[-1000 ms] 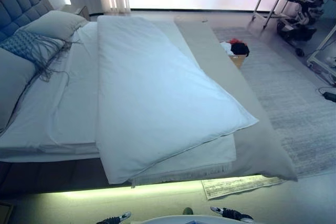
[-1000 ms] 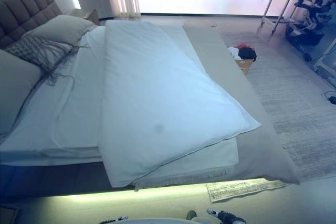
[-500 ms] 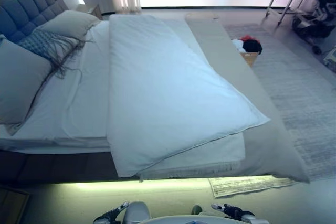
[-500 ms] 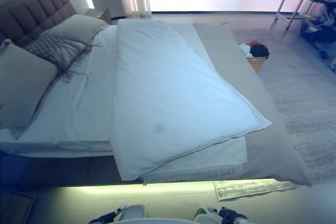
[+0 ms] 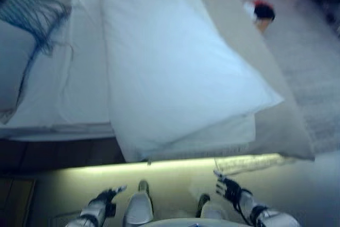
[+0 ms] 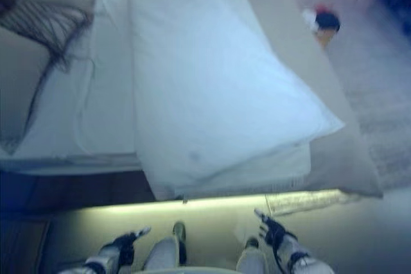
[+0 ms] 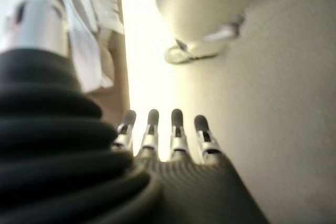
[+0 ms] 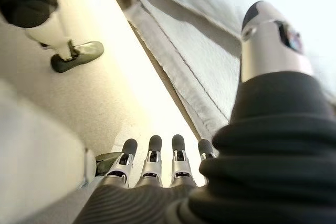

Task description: Make the bed neatly

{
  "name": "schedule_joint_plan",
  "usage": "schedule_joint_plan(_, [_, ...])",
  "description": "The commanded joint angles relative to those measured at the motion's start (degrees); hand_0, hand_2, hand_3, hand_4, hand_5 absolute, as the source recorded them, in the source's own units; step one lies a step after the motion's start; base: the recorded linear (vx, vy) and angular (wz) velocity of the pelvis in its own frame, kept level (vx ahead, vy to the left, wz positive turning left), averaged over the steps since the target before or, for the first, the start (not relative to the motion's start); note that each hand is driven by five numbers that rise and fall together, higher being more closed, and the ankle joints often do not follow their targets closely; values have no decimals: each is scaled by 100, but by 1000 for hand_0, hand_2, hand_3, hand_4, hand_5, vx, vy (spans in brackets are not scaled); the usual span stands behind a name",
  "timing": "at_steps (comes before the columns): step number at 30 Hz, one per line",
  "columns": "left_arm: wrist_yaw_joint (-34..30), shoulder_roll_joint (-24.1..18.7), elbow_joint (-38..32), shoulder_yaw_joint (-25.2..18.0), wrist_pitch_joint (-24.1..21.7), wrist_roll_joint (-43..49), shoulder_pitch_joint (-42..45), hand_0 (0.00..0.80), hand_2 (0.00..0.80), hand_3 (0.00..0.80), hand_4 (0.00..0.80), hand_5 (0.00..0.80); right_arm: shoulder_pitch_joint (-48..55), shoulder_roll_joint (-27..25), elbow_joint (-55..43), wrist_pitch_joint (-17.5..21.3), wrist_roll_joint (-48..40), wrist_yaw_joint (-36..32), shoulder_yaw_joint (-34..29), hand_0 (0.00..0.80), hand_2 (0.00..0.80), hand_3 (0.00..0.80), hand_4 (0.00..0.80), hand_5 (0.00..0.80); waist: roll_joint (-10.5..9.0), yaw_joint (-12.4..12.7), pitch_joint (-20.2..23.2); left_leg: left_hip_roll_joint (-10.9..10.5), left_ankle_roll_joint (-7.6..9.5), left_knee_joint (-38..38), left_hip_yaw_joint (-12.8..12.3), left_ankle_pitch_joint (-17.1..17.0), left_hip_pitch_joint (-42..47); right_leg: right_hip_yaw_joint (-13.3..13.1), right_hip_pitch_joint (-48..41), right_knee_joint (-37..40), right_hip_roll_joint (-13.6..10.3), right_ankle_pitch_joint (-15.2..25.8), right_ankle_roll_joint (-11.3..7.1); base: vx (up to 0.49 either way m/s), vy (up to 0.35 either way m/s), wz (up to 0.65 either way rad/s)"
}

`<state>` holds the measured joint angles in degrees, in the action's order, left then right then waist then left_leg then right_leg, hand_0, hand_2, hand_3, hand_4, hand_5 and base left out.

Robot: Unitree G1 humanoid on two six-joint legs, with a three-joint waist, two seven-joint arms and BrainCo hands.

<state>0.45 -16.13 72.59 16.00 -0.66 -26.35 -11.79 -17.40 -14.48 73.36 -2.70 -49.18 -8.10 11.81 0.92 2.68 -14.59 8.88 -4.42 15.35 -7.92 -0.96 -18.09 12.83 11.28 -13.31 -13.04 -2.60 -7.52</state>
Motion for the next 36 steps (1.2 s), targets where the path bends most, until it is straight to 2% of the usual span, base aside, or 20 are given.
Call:
schedule_joint_plan(1, [62, -89, -125, 32, -111, -417, -414, 0, 0, 0, 0, 0, -456, -179, -251, 9, -519, -35, -236, 0, 0, 0, 0, 0, -222, 156, -406, 316, -224, 368, 231, -24, -467, -111, 48, 300, -426, 432, -106, -107, -141, 0])
schedule_joint_plan(8, [-130, -251, -424, 191, -90, -975, -830, 0, 0, 0, 0, 0, -1456, -786, -352, -240, -934, -11, -209, 0, 0, 0, 0, 0, -158, 289, -712, 322, -343, 912, 502, -50, -1407, -56, 989, -468, -346, 83, 18, -62, -96, 7])
schedule_joint_plan(15, [8, -197, -848, 292, -93, -1451, -1016, 0, 0, 0, 0, 0, -2311, -1347, -265, -381, -1007, 152, -151, 0, 0, 0, 0, 0, 58, 412, -860, 114, -188, 1290, 667, 83, -2146, -229, 2379, -1743, -409, -263, 145, -38, 18, 19])
schedule_joint_plan(16, [44, -160, -897, 291, -108, -1539, -1009, 0, 0, 0, 0, 0, -2441, -1444, -252, -400, -1022, 158, -141, 0, 0, 0, 0, 0, 98, 433, -888, 99, -202, 1410, 713, 282, -2164, -274, 2500, -1998, -428, -474, 124, 79, 59, 20])
schedule_joint_plan(18, [60, -113, -971, 280, -153, -1674, -981, 0, 0, 0, 0, 0, -2620, -1575, -242, -364, -1016, 147, -133, 0, 0, 0, 0, 0, 167, 461, -917, 58, -165, 1496, 762, 319, -2319, -290, 2756, -2218, -460, -536, 162, 51, 52, 17])
schedule_joint_plan(24, [51, -103, -1285, 289, -370, -2220, -824, 0, 0, 0, 0, 0, -3250, -2069, -365, -429, -871, 178, -83, 0, 0, 0, 0, 0, 337, 517, -996, -129, -20, 1681, 829, 396, -2806, -360, 3427, -2577, -493, -542, 242, 3, 63, 6])
schedule_joint_plan(36, [-74, -194, -1783, 193, -691, -2635, -410, 0, 0, 0, 0, 0, -4192, -2588, -627, -419, -694, 214, 71, 0, 0, 0, 0, 0, 528, 641, -1214, -271, 51, 1750, 935, 275, -3386, -449, 4092, -3042, -513, -618, 326, 12, 48, 5])
